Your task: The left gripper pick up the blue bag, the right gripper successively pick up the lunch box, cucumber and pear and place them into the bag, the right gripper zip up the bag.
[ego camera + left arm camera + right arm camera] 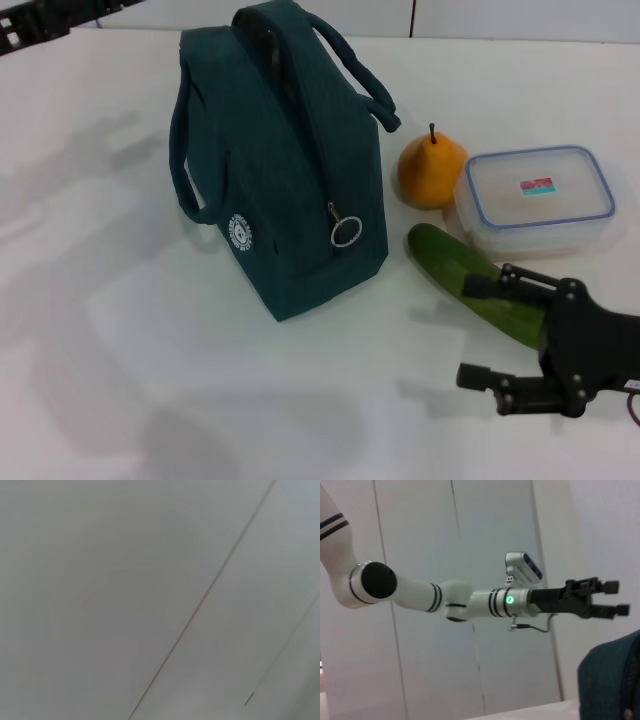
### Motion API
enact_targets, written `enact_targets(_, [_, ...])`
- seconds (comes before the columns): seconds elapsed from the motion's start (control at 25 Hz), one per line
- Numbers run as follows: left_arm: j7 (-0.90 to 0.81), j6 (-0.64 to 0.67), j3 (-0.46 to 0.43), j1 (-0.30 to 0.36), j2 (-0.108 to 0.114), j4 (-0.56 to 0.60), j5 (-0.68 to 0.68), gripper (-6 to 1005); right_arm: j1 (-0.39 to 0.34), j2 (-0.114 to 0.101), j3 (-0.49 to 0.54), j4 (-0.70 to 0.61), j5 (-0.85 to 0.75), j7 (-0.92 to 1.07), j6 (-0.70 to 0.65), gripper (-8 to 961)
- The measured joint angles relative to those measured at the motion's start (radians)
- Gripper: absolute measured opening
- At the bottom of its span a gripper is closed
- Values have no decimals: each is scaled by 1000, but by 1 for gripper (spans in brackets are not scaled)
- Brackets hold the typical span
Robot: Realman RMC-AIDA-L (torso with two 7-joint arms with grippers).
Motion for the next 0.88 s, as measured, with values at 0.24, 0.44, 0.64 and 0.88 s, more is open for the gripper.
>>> enact_targets(0.24, [-385,16,11,1,2,209,220,884,-28,-5,30,-46,16,5,2,871])
enact_targets(0.44, [-618,64,96,-20,-2,344,293,882,-33,-16,62,-56,19,7,-1,871])
enact_targets(0.64, [-766,65,167,-81,-12,436,399,878,-36,-23,90,-59,26,9,-8,871])
enact_targets(0.88, [-823,68,231,-116,-30,444,475,874,-57,-33,155,-63,27,7,-20,871])
